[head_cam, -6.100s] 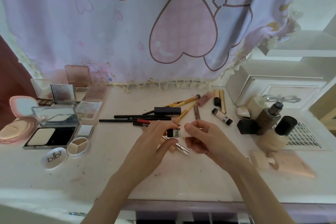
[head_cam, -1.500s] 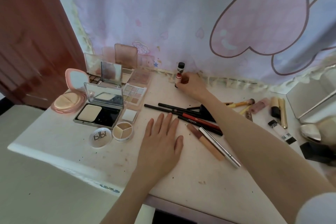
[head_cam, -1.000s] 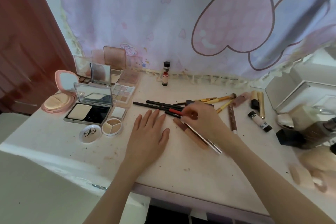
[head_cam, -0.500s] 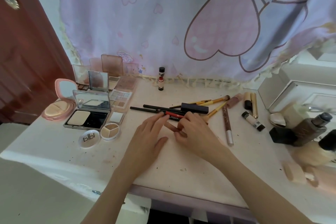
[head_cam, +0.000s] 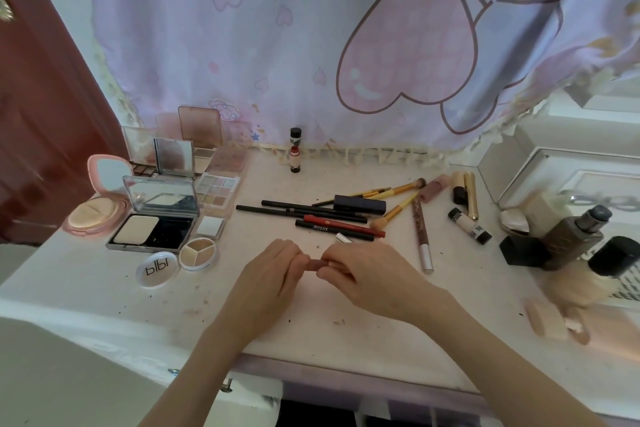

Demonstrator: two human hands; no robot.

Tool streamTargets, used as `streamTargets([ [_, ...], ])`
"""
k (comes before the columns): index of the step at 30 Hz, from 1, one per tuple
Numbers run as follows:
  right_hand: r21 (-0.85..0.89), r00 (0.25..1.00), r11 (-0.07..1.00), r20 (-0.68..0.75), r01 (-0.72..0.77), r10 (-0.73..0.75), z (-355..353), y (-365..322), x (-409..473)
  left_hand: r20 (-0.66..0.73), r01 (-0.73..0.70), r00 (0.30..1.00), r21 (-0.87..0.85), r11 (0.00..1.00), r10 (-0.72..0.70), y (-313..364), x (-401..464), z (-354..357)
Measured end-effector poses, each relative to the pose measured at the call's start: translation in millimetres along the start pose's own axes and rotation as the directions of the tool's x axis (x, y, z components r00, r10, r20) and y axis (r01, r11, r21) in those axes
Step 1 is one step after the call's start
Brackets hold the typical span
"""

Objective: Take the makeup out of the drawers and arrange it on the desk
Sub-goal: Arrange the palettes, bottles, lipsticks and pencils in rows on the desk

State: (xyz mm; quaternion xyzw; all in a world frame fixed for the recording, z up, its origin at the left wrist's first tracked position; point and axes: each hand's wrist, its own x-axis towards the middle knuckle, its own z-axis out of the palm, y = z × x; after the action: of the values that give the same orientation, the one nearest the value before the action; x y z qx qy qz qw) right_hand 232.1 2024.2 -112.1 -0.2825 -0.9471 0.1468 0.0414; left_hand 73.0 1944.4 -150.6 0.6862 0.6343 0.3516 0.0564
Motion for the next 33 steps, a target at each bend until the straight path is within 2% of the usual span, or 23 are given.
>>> streamTargets([
  [4,-0.017,1.0,1.0,-0.001,-0.01,0.01,-1.2,-6.3,-1.6,0.018,0.066,0.998,-0.011,0.998,-0.066,-1.1,-0.5,1.9],
  [13,-0.053,1.0,0.999,-0.014,0.011,-0.011,4.5,-6.3,-1.1,0.053,0.074,0.996,-0.046,0.996,-0.072,-2.9,-0.1,3.0],
  [21,-0.112,1.0,0.993,0.01,0.03,-0.029,7.3,-2.6,-2.2,0.131,0.051,0.99,0.001,0.999,-0.05,-7.1,0.4,4.9],
  [23,-0.134,1.0,0.991,0.024,0.018,-0.015,8.9,-2.1,-2.3,0.142,0.006,0.99,0.015,1.0,-0.008,-4.3,0.2,4.1],
  [25,-0.104,0.999,0.994,0.032,-0.017,0.02,10.7,-2.7,-3.7,0.138,-0.034,0.99,0.014,0.999,0.032,-2.0,0.5,2.0],
  [29,-0.007,0.997,0.997,0.004,-0.073,0.073,11.3,3.9,-7.3,0.137,0.11,0.986,-0.086,0.99,-0.098,-4.8,0.5,2.1],
  [33,-0.006,0.998,0.998,0.007,-0.057,0.057,10.5,14.8,-10.7,0.141,0.037,0.99,-0.088,0.995,-0.024,-4.0,-3.0,3.3],
])
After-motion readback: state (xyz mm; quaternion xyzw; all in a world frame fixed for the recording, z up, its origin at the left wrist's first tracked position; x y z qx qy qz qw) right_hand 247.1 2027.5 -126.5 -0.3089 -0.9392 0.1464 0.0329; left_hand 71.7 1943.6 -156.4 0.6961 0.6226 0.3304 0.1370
